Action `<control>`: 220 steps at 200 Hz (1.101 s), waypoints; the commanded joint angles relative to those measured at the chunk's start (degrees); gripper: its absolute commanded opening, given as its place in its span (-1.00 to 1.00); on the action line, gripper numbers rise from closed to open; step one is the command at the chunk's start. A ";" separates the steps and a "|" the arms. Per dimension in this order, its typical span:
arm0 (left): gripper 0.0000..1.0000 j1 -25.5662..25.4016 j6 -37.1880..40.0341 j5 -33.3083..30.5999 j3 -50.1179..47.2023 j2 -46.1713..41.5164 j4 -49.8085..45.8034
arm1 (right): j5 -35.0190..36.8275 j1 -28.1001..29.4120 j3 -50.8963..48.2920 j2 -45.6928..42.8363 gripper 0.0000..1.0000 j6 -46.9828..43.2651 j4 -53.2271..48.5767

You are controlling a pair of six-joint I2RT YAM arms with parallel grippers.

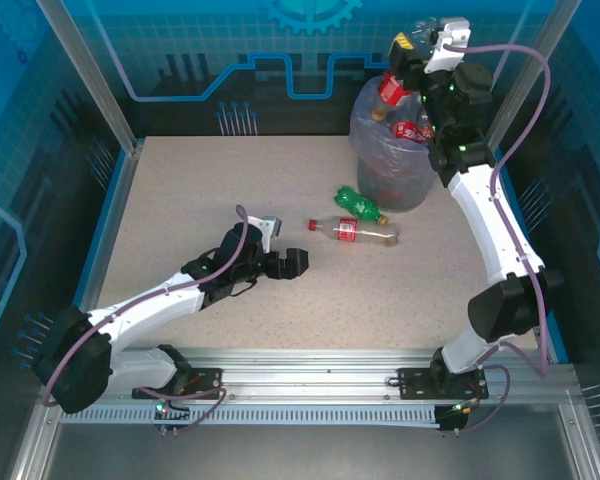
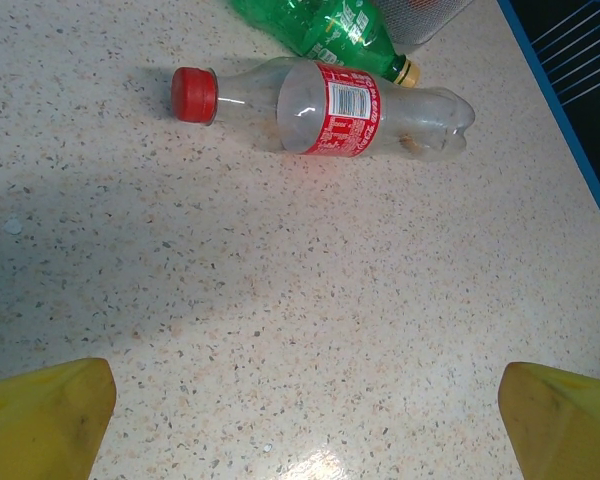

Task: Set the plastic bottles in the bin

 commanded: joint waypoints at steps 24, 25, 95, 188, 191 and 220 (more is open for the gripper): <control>0.98 0.35 -0.58 1.19 -0.88 -0.94 0.06 | 4.85 -1.15 6.30 6.61 0.01 -4.22 -3.23; 0.98 0.36 -0.58 1.20 -0.88 -0.96 0.10 | 4.86 -1.17 6.52 6.78 0.01 -4.31 -3.50; 0.98 0.36 -0.49 0.62 -1.72 -1.68 -0.91 | 5.58 -1.11 21.11 17.28 0.02 -11.31 -24.61; 0.98 0.28 -0.50 0.73 -1.59 -0.97 -0.96 | 0.18 -2.23 45.78 33.91 0.06 -10.91 -49.47; 0.98 0.28 -0.49 0.74 -1.57 -0.95 -0.93 | 0.13 -2.29 45.80 34.11 0.06 -10.92 -49.52; 0.98 0.33 -0.49 0.68 -1.46 -0.83 -1.00 | -0.22 -2.72 44.88 35.76 0.09 -10.86 -48.88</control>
